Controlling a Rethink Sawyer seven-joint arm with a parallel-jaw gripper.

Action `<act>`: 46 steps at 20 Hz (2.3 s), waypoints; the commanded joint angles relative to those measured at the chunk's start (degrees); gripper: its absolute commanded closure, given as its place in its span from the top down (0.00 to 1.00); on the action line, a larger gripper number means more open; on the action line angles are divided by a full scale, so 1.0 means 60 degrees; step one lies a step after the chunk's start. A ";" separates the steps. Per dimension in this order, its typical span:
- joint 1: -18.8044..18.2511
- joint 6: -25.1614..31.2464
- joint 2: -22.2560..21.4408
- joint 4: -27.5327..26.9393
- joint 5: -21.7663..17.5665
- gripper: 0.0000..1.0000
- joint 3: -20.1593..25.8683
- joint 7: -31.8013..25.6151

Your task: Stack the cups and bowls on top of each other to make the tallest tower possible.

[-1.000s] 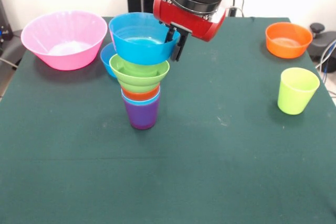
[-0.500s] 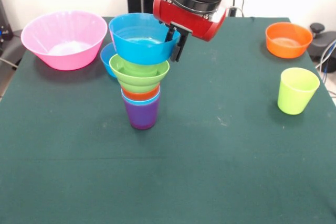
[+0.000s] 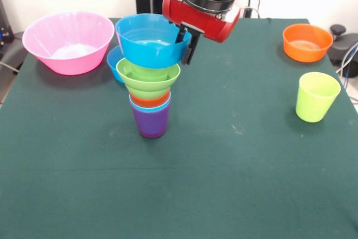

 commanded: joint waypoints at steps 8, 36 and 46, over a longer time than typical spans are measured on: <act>-0.0479 -0.1301 -0.0084 0.1840 -0.0466 0.00 0.1142 -0.1052; -0.0523 -0.1158 0.0043 0.1580 -0.0276 0.00 0.1556 -0.0694; -0.0550 -0.1488 -0.0001 0.1821 -0.0296 0.00 0.1567 -0.0626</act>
